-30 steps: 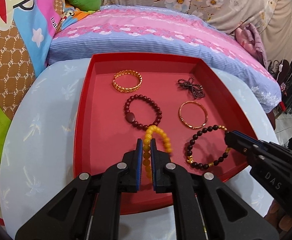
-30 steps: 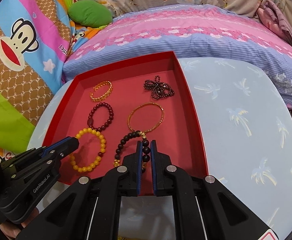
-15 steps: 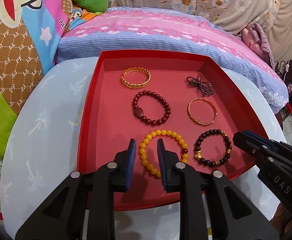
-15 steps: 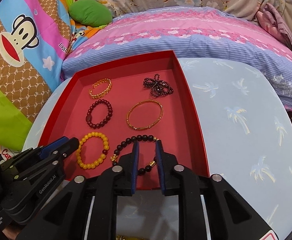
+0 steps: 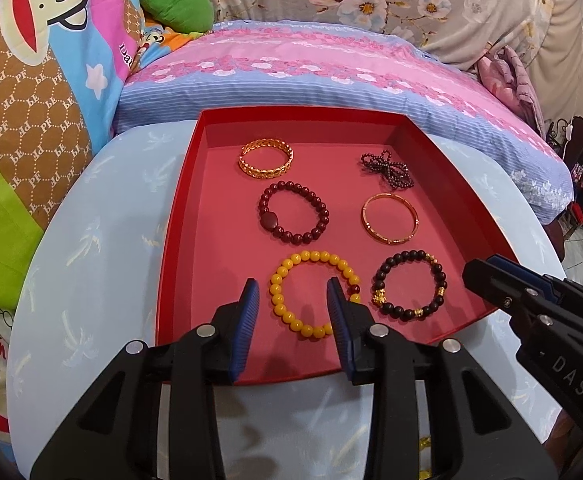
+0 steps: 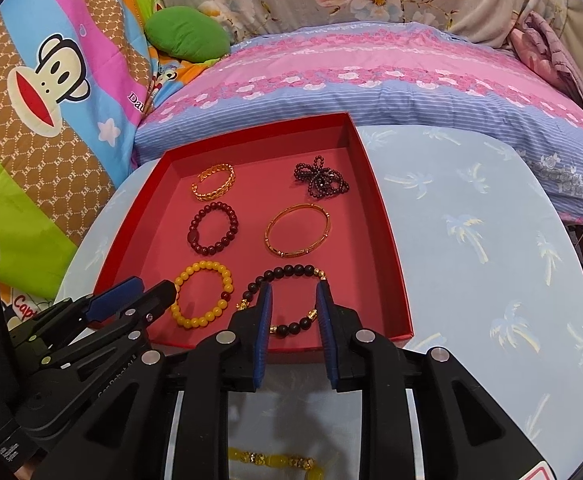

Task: Organize jewelry
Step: 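Withdraw both tools toward the yellow bead bracelet with gold charms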

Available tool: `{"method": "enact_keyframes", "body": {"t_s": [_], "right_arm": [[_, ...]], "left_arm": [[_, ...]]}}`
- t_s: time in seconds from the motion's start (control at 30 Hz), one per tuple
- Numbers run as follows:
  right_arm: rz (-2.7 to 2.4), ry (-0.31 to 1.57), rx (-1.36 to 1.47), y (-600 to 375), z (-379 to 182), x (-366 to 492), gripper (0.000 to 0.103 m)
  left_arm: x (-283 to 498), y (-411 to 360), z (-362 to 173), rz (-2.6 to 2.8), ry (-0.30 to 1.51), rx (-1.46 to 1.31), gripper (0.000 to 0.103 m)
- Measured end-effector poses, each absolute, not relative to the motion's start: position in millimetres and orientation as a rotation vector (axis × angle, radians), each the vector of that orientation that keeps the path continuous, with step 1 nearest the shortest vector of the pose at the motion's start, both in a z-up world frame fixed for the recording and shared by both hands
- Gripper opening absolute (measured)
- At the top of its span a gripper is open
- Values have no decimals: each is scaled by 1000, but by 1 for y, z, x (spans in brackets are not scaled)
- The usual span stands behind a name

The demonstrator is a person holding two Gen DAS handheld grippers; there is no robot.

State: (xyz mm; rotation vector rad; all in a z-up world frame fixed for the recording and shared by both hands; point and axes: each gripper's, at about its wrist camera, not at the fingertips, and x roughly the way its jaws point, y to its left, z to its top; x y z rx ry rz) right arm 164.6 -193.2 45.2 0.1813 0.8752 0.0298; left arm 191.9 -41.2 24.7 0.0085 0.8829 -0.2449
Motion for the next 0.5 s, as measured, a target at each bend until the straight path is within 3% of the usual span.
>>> {"method": "enact_keyframes", "body": {"t_s": [0.37, 0.5], "right_arm": [[17, 865, 191, -197, 52, 142, 24], [12, 856, 177, -199, 55, 124, 31]], "left_arm": [[171, -35, 35, -236, 864, 4, 33], [159, -31, 45, -241, 845, -3, 33]]}}
